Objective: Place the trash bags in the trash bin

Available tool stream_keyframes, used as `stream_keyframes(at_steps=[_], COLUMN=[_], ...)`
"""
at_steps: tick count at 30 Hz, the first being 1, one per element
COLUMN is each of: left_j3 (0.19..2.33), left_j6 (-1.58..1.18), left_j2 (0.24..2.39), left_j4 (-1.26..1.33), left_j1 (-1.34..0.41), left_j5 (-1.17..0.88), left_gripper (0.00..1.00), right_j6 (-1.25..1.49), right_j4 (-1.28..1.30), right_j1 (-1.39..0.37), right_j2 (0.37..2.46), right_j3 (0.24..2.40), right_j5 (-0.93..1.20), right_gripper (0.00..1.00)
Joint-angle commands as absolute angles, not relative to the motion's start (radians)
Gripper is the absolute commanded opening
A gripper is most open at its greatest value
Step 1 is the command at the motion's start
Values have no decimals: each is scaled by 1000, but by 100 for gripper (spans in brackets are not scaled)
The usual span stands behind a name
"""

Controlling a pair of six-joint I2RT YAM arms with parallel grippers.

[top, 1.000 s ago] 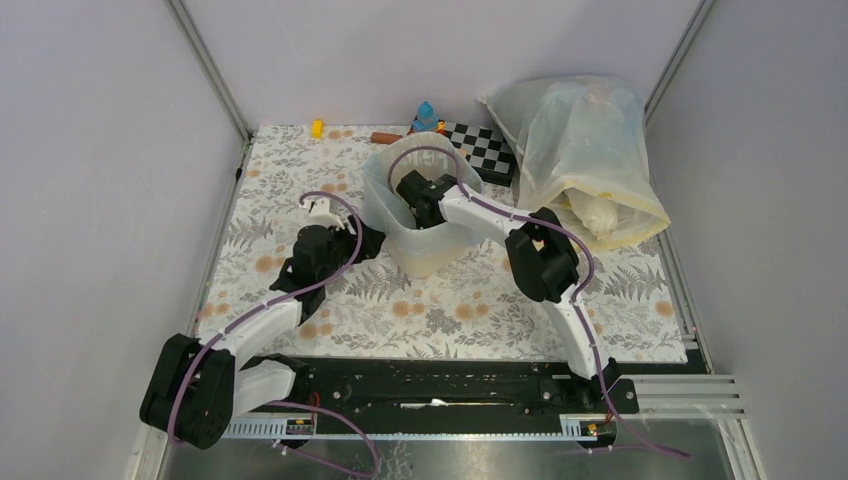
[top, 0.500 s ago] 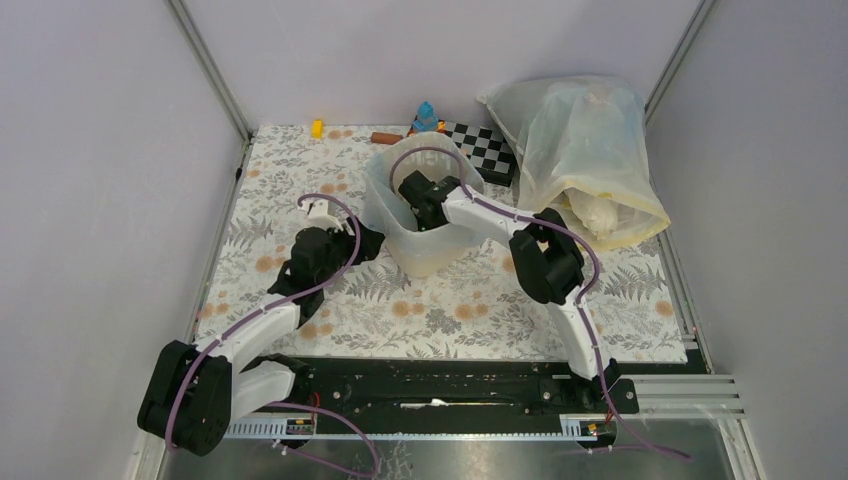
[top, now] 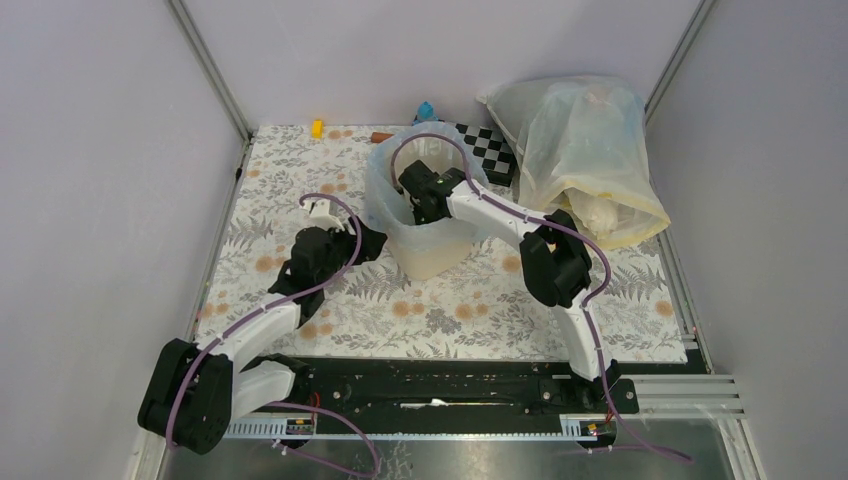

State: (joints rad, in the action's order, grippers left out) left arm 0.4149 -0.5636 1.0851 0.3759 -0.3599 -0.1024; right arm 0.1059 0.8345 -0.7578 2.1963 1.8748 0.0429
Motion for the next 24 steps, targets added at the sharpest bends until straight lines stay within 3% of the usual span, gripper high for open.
stream_keyframes(at_steps=[1,5,24], left_j3=[420,419,434], left_j6=[-540,-536,-682], left_j2=[1104,1104,960], left_j4=[443,446,314], left_j1=[-365,-366,-365], left_j5=[-143,-146,-206], left_gripper=[69,69,69], right_j6=[128,152,136], right_j4=[854,843,804], right_j1=[-752,-752,-751], right_j2=[2143,2144,2243], right_j3=[1935,1933,1871], right_j5=[25,5,31], right_gripper=[35,39,37])
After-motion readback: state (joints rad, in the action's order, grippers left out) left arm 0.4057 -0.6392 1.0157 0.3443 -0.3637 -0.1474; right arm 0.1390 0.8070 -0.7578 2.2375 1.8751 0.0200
